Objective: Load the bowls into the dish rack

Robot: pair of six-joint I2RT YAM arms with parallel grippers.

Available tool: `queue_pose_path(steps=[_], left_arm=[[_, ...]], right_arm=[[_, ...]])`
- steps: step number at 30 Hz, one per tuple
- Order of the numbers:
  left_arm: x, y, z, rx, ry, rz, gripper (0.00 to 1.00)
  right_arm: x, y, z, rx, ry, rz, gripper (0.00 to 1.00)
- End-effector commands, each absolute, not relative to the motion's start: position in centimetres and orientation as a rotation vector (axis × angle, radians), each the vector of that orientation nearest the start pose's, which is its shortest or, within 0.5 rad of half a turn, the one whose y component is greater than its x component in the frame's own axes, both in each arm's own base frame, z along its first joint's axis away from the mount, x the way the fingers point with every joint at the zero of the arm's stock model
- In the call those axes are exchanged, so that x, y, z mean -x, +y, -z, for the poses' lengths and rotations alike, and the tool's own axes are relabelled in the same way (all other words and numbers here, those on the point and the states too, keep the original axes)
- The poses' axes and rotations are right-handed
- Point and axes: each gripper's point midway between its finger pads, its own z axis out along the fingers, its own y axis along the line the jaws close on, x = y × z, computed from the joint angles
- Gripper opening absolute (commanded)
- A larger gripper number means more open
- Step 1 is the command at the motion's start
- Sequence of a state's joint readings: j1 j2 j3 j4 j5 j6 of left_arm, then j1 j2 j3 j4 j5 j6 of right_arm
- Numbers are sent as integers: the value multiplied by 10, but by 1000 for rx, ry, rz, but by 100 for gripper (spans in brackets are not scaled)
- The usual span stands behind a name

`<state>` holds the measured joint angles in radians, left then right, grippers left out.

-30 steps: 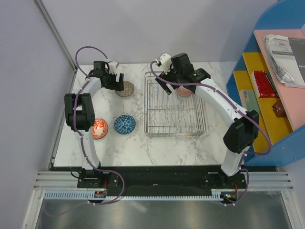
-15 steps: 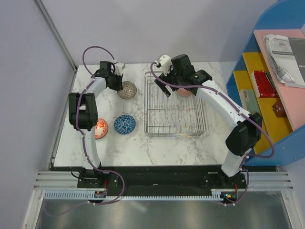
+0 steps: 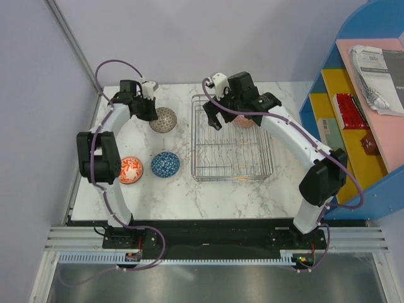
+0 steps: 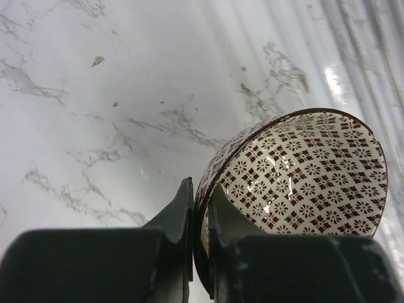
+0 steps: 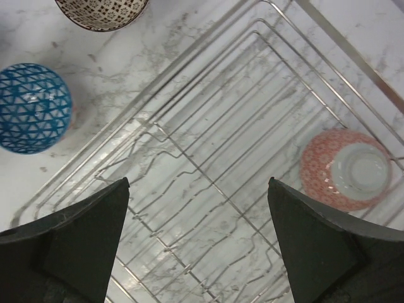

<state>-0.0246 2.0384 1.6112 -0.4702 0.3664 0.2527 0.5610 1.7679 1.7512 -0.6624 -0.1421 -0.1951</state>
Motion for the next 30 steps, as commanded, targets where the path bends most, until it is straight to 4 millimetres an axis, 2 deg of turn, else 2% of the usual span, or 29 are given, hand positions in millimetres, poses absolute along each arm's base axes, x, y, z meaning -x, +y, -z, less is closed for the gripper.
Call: queue_pose_path(steps=[1, 2, 6, 8, 9, 10, 11, 12, 13, 14, 15, 16, 17, 19, 20, 21, 26, 30], left_arm=[[-469, -103, -206, -622, 2060, 563, 2], [-451, -109, -215, -648, 2033, 589, 2], [-402, -146, -225, -803, 1931, 681, 2], [-383, -157, -224, -857, 1902, 719, 2], [-369, -163, -224, -886, 1886, 725, 2], [-363, -166, -223, -901, 1878, 731, 2], [-355, -167, -216, -911, 1886, 738, 2], [-348, -169, -221, -924, 1866, 735, 2], [-344, -170, -222, -933, 1855, 735, 2], [-341, -170, -219, -938, 1857, 733, 2], [-337, -170, -225, -943, 1836, 728, 2], [-336, -171, -227, -945, 1829, 725, 2], [-334, -172, -229, -946, 1821, 728, 2], [-331, -173, -237, -952, 1788, 716, 2], [-329, -176, -240, -958, 1770, 710, 2], [-328, -178, -244, -963, 1755, 702, 2], [-324, -191, -259, -993, 1699, 694, 2], [-321, -205, -264, -1026, 1677, 712, 2]], right_arm=[[-379, 307, -263, 881, 2030, -723, 98], [-373, 311, -263, 885, 2030, -781, 98], [-350, 329, -273, 884, 2003, -1080, 98], [-343, 331, -274, 880, 1998, -1183, 98], [-344, 329, -282, 875, 1959, -1237, 98], [-334, 331, -289, 868, 1954, -1350, 98], [-330, 328, -285, 854, 1959, -1408, 98], [-335, 324, -296, 846, 1898, -1434, 98], [-329, 323, -301, 816, 1907, -1521, 98], [-327, 320, -293, 792, 1922, -1553, 98], [-331, 318, -300, 788, 1874, -1562, 98], [-330, 317, -299, 751, 1893, -1602, 98], [-325, 317, -291, 746, 1908, -1644, 98], [-322, 320, -291, 768, 1869, -1691, 98], [-316, 319, -286, 732, 1908, -1762, 98], [-317, 321, -289, 748, 1861, -1768, 98], [-311, 325, -287, 753, 1865, -1814, 98], [-308, 332, -279, 766, 1883, -1826, 98]])
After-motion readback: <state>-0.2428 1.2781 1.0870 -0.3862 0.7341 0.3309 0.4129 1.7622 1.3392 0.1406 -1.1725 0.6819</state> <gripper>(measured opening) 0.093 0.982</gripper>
